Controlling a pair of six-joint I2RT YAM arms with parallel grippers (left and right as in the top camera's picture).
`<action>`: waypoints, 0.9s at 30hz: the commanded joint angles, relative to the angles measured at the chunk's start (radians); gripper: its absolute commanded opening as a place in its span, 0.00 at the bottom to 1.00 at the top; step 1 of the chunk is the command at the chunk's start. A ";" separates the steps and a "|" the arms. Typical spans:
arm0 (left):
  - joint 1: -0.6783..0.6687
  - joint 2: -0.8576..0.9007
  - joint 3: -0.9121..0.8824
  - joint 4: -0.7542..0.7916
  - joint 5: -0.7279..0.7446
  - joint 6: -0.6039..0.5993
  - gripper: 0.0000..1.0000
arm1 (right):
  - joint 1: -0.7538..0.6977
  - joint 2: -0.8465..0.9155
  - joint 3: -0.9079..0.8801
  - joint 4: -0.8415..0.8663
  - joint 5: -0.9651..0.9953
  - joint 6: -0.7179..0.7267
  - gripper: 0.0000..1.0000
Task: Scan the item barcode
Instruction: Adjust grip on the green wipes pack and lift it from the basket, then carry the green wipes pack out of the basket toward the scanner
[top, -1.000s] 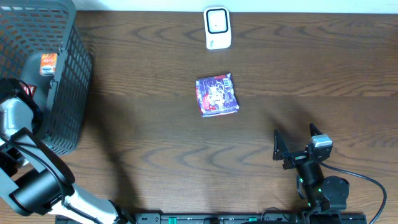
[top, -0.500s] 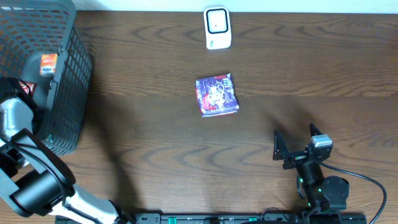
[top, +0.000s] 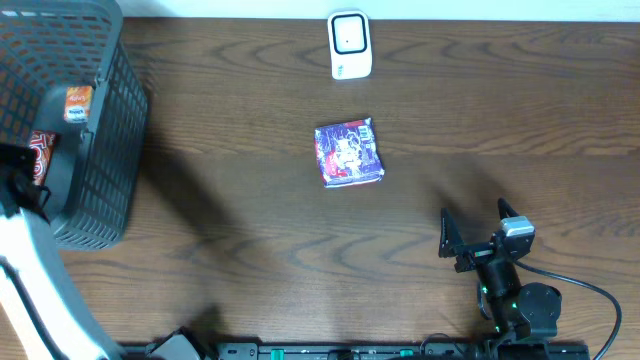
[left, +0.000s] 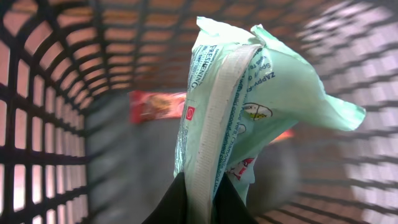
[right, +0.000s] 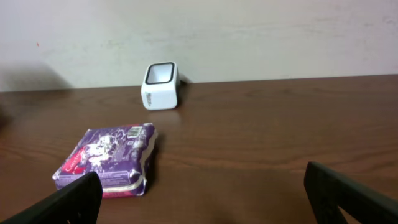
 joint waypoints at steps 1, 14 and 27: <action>0.000 -0.103 0.005 0.039 0.171 -0.002 0.07 | -0.005 -0.005 -0.004 -0.001 0.000 -0.013 0.99; -0.266 -0.259 0.005 0.211 0.283 0.044 0.07 | -0.005 -0.005 -0.004 -0.001 0.000 -0.013 0.99; -0.639 -0.237 0.005 0.197 0.278 0.295 0.07 | -0.005 -0.005 -0.004 -0.001 0.000 -0.013 0.99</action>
